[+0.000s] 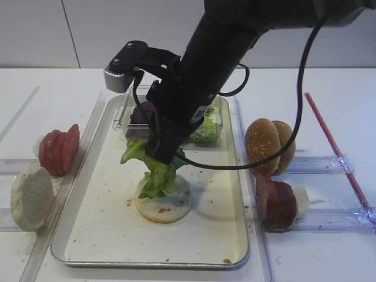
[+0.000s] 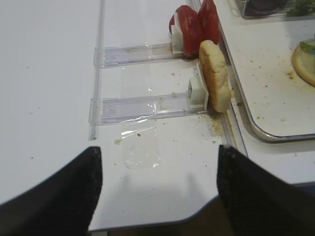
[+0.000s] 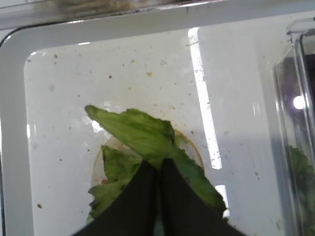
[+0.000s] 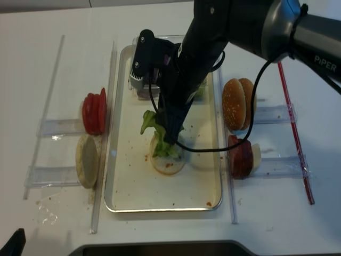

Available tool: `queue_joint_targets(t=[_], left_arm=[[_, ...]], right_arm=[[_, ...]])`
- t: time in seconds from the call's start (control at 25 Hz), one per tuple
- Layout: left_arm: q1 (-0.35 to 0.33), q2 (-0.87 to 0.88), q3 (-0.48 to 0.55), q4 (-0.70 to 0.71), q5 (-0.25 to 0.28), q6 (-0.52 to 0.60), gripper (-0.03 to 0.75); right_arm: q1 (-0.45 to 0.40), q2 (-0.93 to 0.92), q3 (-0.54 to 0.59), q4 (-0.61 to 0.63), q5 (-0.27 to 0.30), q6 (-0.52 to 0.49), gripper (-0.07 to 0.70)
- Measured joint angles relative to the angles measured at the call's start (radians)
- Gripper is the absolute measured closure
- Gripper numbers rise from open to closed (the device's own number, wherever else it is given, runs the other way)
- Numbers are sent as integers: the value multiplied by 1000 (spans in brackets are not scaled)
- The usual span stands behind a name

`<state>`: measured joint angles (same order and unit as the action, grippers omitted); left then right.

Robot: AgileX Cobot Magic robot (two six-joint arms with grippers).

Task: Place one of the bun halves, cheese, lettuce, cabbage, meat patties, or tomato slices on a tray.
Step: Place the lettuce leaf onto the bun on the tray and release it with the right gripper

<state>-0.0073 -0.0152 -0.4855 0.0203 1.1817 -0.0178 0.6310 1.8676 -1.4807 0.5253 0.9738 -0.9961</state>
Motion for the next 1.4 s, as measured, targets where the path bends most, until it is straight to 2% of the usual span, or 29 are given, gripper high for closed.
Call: queue_joint_targets(t=[0.32,0.72,0.88,1.04,1.2,1.4], left_arm=[[0,0,0,0,0,0,263],[0,0,0,0,0,0,263],[0,0,0,0,0,0,263],[0,0,0,0,0,0,263],[0,0,0,0,0,0,263],[0,0,0,0,0,0,263]], right_arm=[[0,37,7,23,-16,-13,582],[0,79,7,4,77,-15,581],[0,79,7,0,90,-15,576],[0,80,7,0,72,-15,487],[0,80,7,0,24,-15,386],[0,84,7,0,-17,-13,302]])
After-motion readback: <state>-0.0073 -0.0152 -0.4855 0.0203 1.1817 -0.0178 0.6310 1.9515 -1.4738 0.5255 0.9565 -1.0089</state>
